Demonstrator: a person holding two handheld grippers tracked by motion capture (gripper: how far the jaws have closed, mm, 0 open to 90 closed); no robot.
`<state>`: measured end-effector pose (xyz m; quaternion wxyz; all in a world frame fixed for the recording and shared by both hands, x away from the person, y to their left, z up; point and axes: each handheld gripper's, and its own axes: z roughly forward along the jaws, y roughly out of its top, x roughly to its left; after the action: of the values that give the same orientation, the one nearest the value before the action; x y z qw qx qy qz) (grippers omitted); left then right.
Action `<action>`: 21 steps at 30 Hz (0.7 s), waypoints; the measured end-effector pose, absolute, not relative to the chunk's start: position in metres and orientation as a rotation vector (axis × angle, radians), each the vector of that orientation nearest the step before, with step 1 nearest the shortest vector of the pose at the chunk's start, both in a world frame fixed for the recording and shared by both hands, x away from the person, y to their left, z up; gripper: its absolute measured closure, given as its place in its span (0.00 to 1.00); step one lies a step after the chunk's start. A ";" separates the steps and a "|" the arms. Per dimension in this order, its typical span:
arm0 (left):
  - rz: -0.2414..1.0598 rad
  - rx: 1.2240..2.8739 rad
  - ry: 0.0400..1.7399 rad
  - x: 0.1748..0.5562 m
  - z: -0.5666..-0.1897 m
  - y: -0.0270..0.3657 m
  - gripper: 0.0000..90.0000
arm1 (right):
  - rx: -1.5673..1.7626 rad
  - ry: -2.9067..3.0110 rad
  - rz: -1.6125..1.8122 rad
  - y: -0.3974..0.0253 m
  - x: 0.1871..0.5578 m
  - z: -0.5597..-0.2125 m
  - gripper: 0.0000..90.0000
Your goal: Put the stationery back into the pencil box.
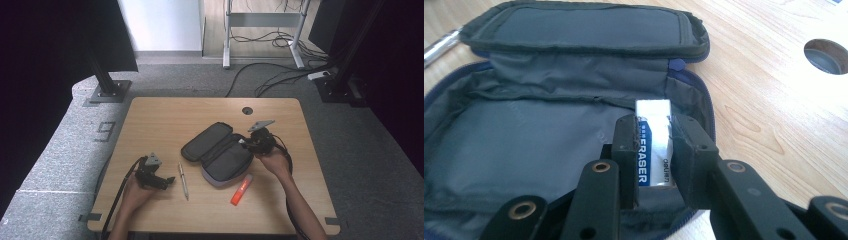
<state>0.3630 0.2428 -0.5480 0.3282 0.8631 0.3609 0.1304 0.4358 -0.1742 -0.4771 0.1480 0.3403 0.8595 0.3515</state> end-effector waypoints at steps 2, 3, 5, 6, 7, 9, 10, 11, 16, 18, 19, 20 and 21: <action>0.340 2.259 0.945 0.363 -0.548 0.243 0.00 | 0.985 2.473 1.004 -0.172 0.440 -0.481 0.80; 0.340 2.258 0.946 0.363 -0.548 0.243 0.00 | 0.989 2.476 1.000 -0.171 0.441 -0.483 0.79; 0.339 2.256 0.947 0.363 -0.548 0.243 0.00 | 0.998 2.479 0.992 -0.168 0.444 -0.487 0.80; 0.339 2.256 0.947 0.363 -0.548 0.243 0.00 | 0.997 2.481 0.991 -0.167 0.446 -0.489 0.79; 0.340 2.256 0.947 0.363 -0.548 0.242 0.00 | 0.995 2.483 0.991 -0.166 0.447 -0.491 0.79; 0.340 2.256 0.947 0.363 -0.548 0.242 0.00 | 0.994 2.491 0.980 -0.163 0.449 -0.495 0.79; 0.340 2.256 0.947 0.363 -0.548 0.243 0.00 | 0.988 2.492 0.979 -0.161 0.449 -0.496 0.79; 0.339 2.256 0.947 0.363 -0.548 0.243 0.00 | 0.982 2.496 0.977 -0.160 0.450 -0.497 0.79; 0.340 2.256 0.947 0.363 -0.548 0.243 0.00 | 0.981 2.505 0.965 -0.155 0.451 -0.503 0.79; 0.340 2.256 0.947 0.363 -0.548 0.243 0.00 | 0.983 2.510 0.957 -0.155 0.452 -0.506 0.79; 0.339 2.256 0.947 0.363 -0.548 0.243 0.00 | 0.988 2.512 0.954 -0.154 0.453 -0.507 0.79; 0.340 2.256 0.947 0.363 -0.548 0.243 0.00 | 0.986 2.514 0.948 -0.154 0.453 -0.508 0.79; 0.340 2.256 0.947 0.363 -0.548 0.243 0.00 | 0.985 2.519 0.941 -0.154 0.453 -0.510 0.79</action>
<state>0.3629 0.2426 -0.5481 0.3296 0.8623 0.3619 0.1298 0.4531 -0.1539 -0.5097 0.1384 0.3406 0.8711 0.3255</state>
